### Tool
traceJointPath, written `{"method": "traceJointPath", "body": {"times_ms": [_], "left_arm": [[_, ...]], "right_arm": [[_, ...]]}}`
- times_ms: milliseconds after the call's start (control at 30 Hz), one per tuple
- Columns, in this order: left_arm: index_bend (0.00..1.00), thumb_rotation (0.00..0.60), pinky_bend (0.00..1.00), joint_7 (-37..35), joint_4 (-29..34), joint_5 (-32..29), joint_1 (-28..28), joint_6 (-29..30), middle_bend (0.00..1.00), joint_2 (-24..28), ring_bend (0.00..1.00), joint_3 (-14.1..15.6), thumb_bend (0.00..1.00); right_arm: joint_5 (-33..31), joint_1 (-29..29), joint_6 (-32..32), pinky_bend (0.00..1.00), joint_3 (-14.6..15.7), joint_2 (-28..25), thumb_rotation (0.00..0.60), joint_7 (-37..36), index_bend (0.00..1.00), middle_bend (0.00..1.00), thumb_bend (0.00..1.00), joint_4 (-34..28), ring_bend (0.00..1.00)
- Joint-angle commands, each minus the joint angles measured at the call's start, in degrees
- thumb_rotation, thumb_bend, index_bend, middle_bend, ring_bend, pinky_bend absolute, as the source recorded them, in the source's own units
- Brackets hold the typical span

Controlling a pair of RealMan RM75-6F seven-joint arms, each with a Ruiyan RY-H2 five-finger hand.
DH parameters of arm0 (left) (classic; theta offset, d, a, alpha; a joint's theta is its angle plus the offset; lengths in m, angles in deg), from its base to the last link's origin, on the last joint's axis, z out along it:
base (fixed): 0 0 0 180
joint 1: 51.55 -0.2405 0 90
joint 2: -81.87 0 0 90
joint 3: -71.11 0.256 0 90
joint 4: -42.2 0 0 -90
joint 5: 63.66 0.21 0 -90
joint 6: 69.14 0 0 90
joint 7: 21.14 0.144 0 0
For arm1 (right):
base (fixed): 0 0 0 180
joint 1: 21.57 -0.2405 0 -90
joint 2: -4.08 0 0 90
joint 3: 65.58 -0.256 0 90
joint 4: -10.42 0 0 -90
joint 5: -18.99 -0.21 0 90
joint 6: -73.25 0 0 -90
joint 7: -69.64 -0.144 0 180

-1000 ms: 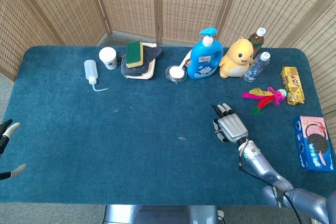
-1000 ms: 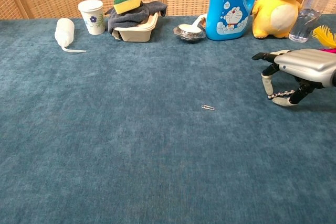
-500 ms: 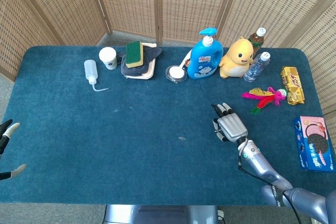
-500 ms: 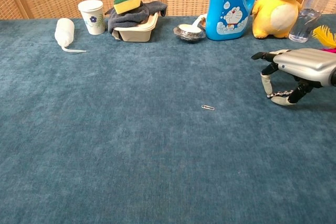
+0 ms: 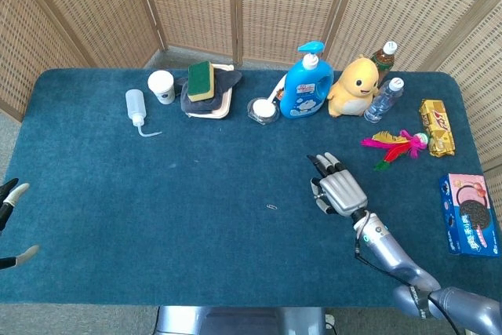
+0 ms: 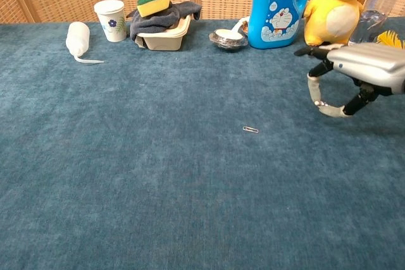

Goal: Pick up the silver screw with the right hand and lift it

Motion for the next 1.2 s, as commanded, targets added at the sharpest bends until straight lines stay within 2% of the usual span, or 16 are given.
{"method": "traceJointPath", "body": {"times_ms": [33, 267, 600, 867, 1200], "left_arm": [[0.00, 0.600, 0.00, -0.08, 0.03, 0.10, -0.04, 0.09, 0.00, 0.04, 0.00, 0.02, 0.27], [0.00, 0.600, 0.00, -0.66, -0.13, 0.20, 0.02, 0.03, 0.00, 0.17, 0.00, 0.01, 0.27], [0.00, 0.600, 0.00, -2.03, -0.47, 0.78, 0.00, 0.10, 0.00, 0.52, 0.00, 0.16, 0.27], [0.00, 0.600, 0.00, -2.82, -0.78, 1.01, 0.08, -0.14, 0.00, 0.63, 0.00, 0.31, 0.27], [0.00, 0.600, 0.00, -2.85, -0.98, 1.31, 0.45, -0.92, 0.00, 0.49, 0.00, 0.51, 0.27]], "right_arm": [[1.58, 0.26, 1.81, 0.04, -0.12, -1.98, 0.600, 0.33, 0.58, 0.00, 0.46, -3.44, 0.00], [3.14, -0.02, 3.23, 0.04, -0.68, -5.08, 0.600, 2.33, 0.58, 0.00, 0.46, -11.12, 0.00], [1.92, -1.66, 2.79, 0.04, -3.08, -8.25, 0.600, 10.64, 0.58, 0.00, 0.46, -22.95, 0.00], [-4.94, -4.64, 0.43, 0.04, -7.04, -8.27, 0.600, 18.39, 0.59, 0.00, 0.46, -29.55, 0.00], [-14.94, -8.33, -0.90, 0.05, -8.90, -4.99, 0.600, 27.50, 0.59, 0.00, 0.47, -30.44, 0.00]]}}
